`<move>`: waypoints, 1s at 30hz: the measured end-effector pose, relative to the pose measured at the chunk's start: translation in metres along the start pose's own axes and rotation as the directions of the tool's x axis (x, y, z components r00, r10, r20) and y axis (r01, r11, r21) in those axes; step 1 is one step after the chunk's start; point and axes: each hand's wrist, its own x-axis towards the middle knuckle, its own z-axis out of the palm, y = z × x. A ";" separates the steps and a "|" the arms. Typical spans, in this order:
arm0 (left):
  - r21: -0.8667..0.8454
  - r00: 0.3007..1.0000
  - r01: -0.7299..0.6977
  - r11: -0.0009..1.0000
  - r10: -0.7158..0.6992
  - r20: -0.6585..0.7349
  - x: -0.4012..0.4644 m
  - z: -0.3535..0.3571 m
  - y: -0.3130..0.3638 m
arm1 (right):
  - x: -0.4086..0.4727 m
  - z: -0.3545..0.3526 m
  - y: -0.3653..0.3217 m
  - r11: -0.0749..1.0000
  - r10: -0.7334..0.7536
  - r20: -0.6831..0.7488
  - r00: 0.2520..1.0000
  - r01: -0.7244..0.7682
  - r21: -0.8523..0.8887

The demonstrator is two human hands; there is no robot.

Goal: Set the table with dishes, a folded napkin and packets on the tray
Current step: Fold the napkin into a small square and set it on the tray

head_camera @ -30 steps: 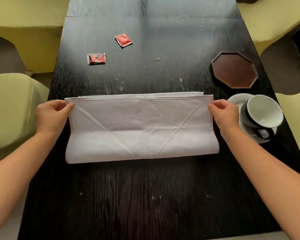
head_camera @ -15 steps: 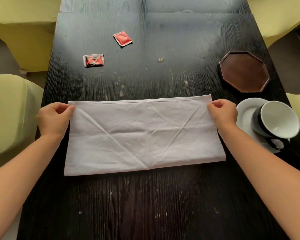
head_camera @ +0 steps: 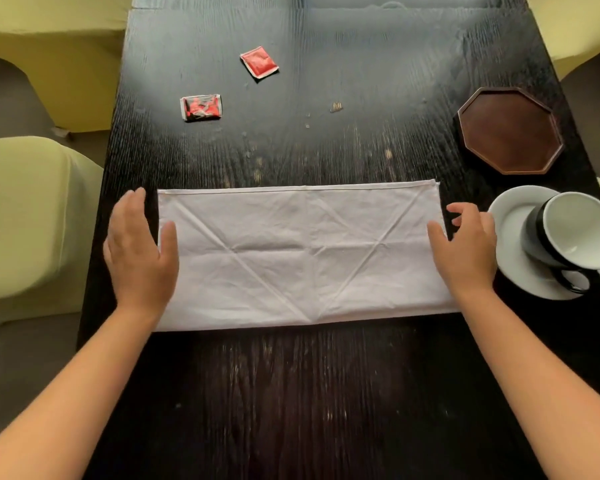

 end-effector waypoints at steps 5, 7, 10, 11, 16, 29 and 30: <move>0.042 0.991 0.136 0.990 -0.137 0.006 -0.087 -0.013 -0.008 | -0.069 -0.015 0.045 0.988 0.154 -0.004 0.988 -0.154 0.023; -0.064 0.923 0.382 0.922 -0.384 -0.033 -0.099 -0.019 -0.021 | -0.081 -0.021 0.056 0.970 0.232 0.028 0.972 -0.233 0.071; -0.124 0.884 0.467 0.875 -0.466 0.041 -0.111 -0.023 -0.030 | -0.085 -0.024 0.063 0.962 0.244 0.101 0.965 -0.253 0.100; -0.131 0.892 0.452 0.882 -0.448 0.062 -0.114 -0.024 -0.031 | -0.084 -0.025 0.063 0.961 0.239 0.122 0.963 -0.253 0.109; -0.162 0.918 0.396 0.904 -0.389 0.072 -0.111 -0.029 -0.038 | -0.078 -0.029 0.060 0.943 0.274 0.172 0.946 -0.300 0.146; 0.041 0.924 0.353 0.935 -0.355 0.143 -0.175 -0.049 -0.039 | -0.122 -0.058 0.085 0.951 0.306 0.230 0.924 -0.285 -0.118; 0.057 0.921 0.355 0.933 -0.359 0.148 -0.186 -0.052 -0.040 | -0.131 -0.060 0.089 0.953 0.295 0.223 0.929 -0.271 -0.134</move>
